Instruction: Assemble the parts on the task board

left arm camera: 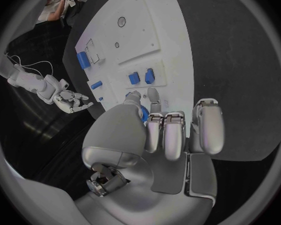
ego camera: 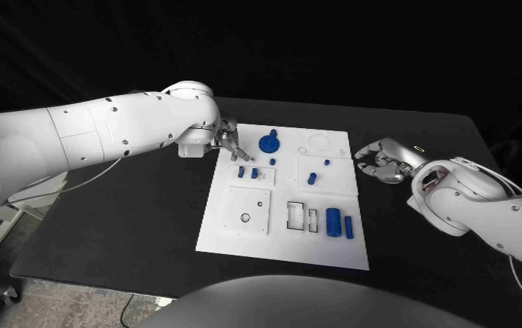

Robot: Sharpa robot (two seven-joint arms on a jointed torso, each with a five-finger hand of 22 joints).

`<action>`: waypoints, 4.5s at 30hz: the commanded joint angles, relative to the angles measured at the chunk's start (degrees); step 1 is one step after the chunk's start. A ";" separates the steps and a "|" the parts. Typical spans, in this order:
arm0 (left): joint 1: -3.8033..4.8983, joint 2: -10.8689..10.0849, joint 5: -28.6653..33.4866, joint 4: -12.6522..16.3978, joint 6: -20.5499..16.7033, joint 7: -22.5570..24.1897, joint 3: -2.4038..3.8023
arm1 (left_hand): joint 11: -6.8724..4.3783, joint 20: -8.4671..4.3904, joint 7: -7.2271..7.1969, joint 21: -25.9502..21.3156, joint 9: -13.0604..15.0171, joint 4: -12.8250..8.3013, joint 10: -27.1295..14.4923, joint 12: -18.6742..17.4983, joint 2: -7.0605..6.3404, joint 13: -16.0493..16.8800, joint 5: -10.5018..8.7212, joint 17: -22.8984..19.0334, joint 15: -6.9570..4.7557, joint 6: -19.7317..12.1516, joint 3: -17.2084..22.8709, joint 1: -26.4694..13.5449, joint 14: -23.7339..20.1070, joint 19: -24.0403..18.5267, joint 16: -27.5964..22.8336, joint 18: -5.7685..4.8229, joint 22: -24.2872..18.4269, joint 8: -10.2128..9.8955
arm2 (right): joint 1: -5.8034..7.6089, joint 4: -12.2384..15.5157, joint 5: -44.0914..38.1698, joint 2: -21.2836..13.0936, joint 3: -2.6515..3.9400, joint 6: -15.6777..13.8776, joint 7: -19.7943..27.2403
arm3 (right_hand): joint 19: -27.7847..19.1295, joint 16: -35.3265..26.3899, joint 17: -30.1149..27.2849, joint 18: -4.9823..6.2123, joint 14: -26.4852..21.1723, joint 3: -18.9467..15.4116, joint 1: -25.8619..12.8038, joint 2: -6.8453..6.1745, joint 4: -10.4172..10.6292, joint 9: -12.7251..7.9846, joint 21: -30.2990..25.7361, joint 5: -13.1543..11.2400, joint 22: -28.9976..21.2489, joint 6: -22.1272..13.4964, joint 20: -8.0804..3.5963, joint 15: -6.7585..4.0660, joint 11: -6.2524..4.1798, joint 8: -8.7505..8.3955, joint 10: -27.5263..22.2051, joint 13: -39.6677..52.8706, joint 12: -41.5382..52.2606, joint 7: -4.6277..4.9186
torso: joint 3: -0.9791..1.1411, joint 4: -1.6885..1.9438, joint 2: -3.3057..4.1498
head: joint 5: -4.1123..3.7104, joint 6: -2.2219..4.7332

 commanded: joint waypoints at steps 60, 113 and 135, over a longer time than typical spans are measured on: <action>-2.23 3.35 2.20 -4.08 2.75 -0.11 -1.12 | -0.42 -0.02 -0.50 -0.87 0.17 0.57 5.99 0.13 0.42 15.08 5.81 15.10 -0.23 0.54 1.69 2.25 5.83 -0.89 0.14 0.60 11.30 -0.98 | -0.02 -0.33 -0.60 0.49 0.00 -0.70 -0.20 | 5.98 0.19 15.05 -0.39 5.99 0.61 -0.14 -0.17 -0.11 -0.07 0.26 1.05 15.08 0.69 0.51 0.55 0.43 0.16 5.95 15.10 0.22 -0.08 | 0.00 -0.07 -0.08 | -0.04 0.00; -5.54 -8.60 -8.16 12.25 -31.31 5.36 -3.22 | -0.62 -0.29 -0.54 -1.03 2.87 0.65 5.99 0.13 -5.04 15.08 20.51 15.10 -0.47 -0.61 15.82 7.02 5.83 -1.11 0.14 0.66 11.22 -0.03 | -0.05 -0.71 -0.53 0.26 -0.01 -1.78 -0.12 | 5.98 0.19 15.05 -0.39 5.99 0.91 0.00 -0.12 -0.33 -0.13 0.26 1.40 15.08 0.65 0.54 0.58 0.47 0.11 5.95 15.10 0.22 -0.04 | 0.01 -0.05 -0.13 | -0.10 0.00; -8.86 -8.03 -10.76 12.99 -32.17 4.20 -3.24 | -0.64 -0.30 -0.57 -0.46 4.04 0.80 5.99 0.13 -5.21 15.08 18.73 15.10 -0.51 -0.62 18.23 5.68 5.83 -0.66 0.14 0.55 11.38 1.38 | -0.09 -0.63 -0.45 0.02 -0.01 -1.93 -0.09 | 5.98 0.19 15.05 -0.39 5.99 0.92 0.01 -0.13 -0.34 -0.14 0.26 1.41 15.08 0.63 0.54 0.58 0.47 0.11 5.95 15.10 0.22 -0.05 | -0.01 -0.01 -0.10 | -0.20 0.00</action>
